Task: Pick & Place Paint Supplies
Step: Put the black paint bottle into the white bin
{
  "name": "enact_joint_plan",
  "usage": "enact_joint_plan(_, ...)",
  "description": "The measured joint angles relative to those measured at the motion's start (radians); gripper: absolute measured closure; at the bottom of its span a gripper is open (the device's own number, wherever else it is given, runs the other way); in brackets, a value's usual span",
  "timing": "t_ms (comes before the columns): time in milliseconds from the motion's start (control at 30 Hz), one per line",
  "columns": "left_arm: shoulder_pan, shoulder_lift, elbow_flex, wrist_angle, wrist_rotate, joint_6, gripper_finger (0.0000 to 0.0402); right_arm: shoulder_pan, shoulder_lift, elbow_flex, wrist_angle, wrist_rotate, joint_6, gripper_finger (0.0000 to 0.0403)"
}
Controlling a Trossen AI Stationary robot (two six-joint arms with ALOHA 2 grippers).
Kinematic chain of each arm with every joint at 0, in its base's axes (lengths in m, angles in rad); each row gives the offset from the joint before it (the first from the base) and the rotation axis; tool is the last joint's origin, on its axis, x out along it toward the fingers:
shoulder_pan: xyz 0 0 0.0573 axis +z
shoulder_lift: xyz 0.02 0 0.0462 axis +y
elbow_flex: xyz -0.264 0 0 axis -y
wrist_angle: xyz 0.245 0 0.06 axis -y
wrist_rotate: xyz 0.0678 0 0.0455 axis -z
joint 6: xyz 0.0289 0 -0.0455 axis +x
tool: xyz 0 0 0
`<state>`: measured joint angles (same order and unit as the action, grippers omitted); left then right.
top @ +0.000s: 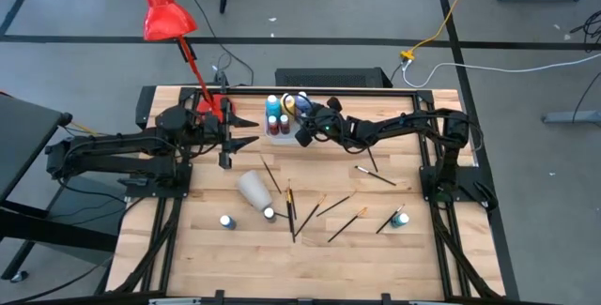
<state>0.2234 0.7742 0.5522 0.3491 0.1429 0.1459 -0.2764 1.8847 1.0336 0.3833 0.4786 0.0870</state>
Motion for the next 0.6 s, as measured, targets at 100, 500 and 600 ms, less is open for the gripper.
enact_joint_plan(100,0.000,0.000,0.000,-0.001,0.000,-0.001,0.0235,0.000,0.000,0.000,0.010,0.000,-0.022,0.0238)
enact_joint_plan(500,0.000,0.000,0.000,-0.057,0.000,-0.001,0.0235,0.030,-0.020,0.000,0.150,-0.072,-0.184,0.0238)
enact_joint_plan(600,0.000,0.000,0.000,-0.071,0.000,-0.011,0.0235,0.043,-0.048,0.000,0.153,-0.074,-0.193,0.0237)
